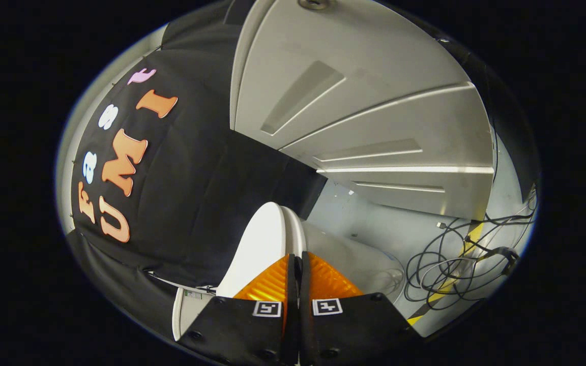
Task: Open the toilet lid.
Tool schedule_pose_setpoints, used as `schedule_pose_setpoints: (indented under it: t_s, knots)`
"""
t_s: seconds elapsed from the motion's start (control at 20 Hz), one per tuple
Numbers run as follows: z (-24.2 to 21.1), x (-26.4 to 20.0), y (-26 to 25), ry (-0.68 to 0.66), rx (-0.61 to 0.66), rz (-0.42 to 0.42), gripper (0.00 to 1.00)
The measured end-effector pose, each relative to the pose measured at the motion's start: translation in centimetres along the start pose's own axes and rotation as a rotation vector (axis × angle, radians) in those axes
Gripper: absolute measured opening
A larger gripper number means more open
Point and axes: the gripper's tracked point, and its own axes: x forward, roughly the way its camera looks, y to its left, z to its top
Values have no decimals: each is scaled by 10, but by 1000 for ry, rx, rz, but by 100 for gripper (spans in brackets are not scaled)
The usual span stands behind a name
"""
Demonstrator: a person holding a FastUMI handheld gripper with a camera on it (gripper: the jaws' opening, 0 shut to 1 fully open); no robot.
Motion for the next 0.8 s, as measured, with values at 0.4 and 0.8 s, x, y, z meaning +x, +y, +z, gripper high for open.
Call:
schedule_pose_setpoints:
  t_s: [0.4, 0.8]
  knots:
    - [13, -17, 38, -54, -33, 54, 9]
    - [34, -46, 146, -140, -241, 143, 8]
